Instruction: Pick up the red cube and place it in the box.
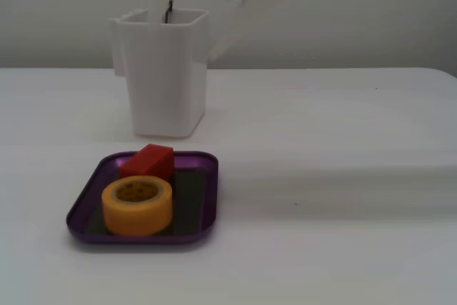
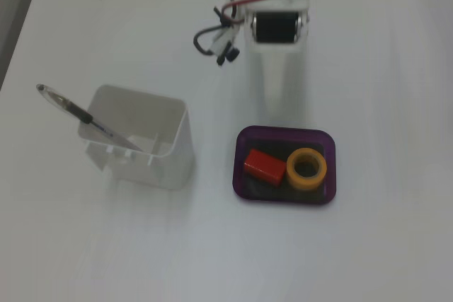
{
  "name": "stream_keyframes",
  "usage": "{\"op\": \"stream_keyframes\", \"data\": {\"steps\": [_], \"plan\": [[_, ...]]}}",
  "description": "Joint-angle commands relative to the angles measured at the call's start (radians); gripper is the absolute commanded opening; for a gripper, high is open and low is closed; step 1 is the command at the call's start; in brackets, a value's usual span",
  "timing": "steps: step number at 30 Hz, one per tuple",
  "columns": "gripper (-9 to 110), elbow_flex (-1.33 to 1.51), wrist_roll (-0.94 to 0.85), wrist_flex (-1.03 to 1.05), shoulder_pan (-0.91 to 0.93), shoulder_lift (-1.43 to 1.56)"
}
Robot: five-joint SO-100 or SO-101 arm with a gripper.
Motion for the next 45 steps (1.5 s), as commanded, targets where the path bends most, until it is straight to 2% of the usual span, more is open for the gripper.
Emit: {"op": "stream_keyframes", "data": {"steps": [1, 6, 11, 19, 27, 32, 37, 45], "plan": [[18, -0.055, 0.008, 0.087, -0.002, 0.219], [18, -0.006, 0.005, 0.176, 0.011, 0.48], [18, 0.178, 0.002, 0.215, 0.011, 0.716], [18, 0.696, 0.002, 0.186, 0.012, 1.112], [18, 1.213, 0.011, 0.037, 0.012, 1.517], [18, 1.437, 0.006, 0.003, 0.012, 1.738], [18, 1.585, 0.009, 0.006, 0.012, 1.864], [18, 1.661, 0.012, 0.006, 0.012, 1.852]]}}
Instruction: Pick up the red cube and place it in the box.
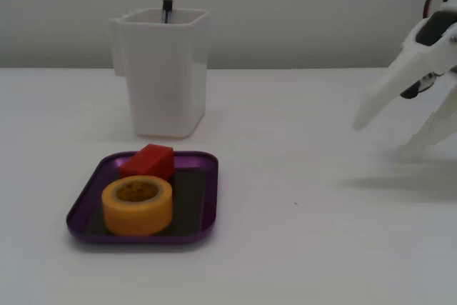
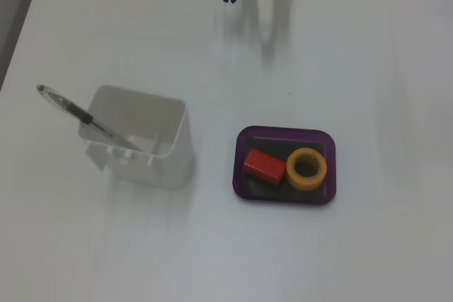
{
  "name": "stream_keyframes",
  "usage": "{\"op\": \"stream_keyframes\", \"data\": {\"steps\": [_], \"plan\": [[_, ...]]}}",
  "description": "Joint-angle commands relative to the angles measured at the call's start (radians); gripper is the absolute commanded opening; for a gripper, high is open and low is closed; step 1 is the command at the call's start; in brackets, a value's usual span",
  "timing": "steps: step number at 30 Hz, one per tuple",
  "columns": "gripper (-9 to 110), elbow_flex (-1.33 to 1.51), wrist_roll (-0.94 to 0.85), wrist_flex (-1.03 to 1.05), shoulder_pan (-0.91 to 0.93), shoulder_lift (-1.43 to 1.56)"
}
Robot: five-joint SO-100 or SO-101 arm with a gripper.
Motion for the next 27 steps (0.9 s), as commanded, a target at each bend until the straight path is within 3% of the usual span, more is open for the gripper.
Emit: {"op": "stream_keyframes", "data": {"steps": [1, 8, 14, 27], "plan": [[18, 0.026, 0.006, -0.014, 0.005, 0.092], [15, 0.057, 0.006, -0.015, 0.005, 0.092], [-1, 0.058, 0.008, -0.015, 0.005, 0.092], [0, 0.103, 0.002, -0.014, 0.0, 0.092]]}}
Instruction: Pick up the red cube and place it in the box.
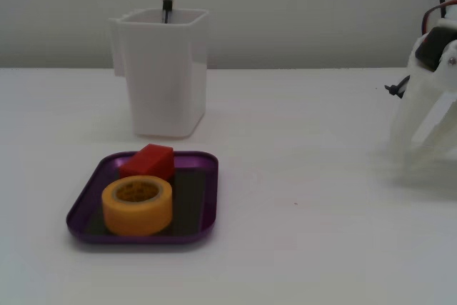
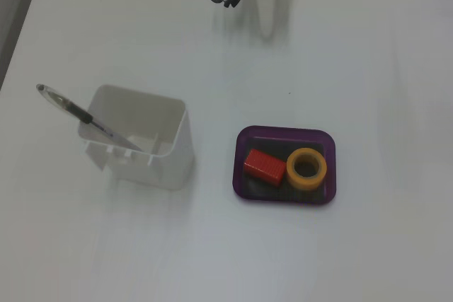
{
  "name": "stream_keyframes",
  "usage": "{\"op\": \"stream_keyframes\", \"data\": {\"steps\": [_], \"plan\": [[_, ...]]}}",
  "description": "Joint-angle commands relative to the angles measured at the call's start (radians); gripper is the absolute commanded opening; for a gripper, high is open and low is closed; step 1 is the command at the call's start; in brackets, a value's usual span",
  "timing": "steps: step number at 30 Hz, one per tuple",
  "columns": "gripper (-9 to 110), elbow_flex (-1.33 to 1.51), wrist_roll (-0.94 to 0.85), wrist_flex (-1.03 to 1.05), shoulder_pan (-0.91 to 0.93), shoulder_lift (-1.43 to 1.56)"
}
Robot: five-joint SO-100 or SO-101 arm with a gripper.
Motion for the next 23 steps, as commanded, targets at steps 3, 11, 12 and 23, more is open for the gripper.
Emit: {"op": "stream_keyframes", "data": {"steps": [3, 11, 12, 23], "plan": [[0, 0.066, 0.005, -0.012, 0.002, 0.092], [0, 0.069, 0.008, -0.012, 0.003, 0.092], [0, 0.069, 0.008, -0.012, 0.003, 0.092], [0, 0.071, 0.002, -0.014, 0.003, 0.092]]}}
